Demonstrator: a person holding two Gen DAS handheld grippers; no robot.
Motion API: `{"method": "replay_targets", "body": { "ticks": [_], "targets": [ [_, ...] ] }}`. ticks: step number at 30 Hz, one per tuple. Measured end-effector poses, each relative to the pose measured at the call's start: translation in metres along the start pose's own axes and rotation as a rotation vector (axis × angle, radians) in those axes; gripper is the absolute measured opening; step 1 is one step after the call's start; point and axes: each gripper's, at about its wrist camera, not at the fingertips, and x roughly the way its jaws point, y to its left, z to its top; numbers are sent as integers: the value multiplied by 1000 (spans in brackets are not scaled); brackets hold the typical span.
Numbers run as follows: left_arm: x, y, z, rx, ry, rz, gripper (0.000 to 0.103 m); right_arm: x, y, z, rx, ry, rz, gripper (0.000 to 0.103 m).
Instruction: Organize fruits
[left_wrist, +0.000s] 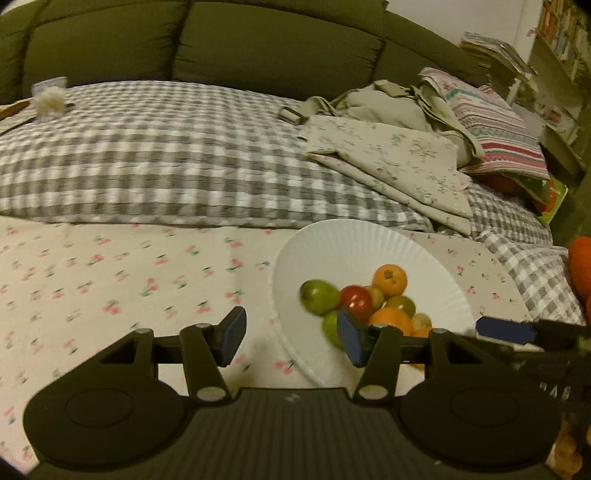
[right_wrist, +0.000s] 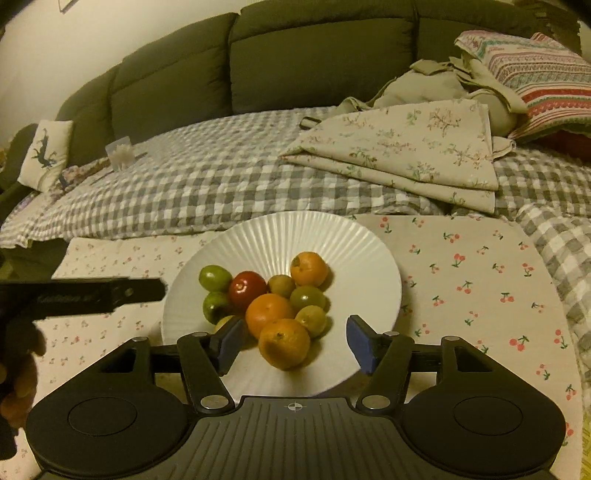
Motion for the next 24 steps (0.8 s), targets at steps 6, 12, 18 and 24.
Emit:
{"method": "replay_targets", "body": {
  "ticks": [6,12,18,24],
  "targets": [
    [-32,5,-18,-18,-3,43,60,-19,16,-8,-42,-7,-1,70],
    [-68,1,-37,-29,-5,88,67,-54,40,-14,-102,-27,13,80],
    [-102,-9,-59,-1,-36,133,90,-90,65,-24,-143,-46,25,89],
    [-118,-19,-86,12,-8,169,97,-118,75,-49,-121,-53,1,96]
  ]
}}
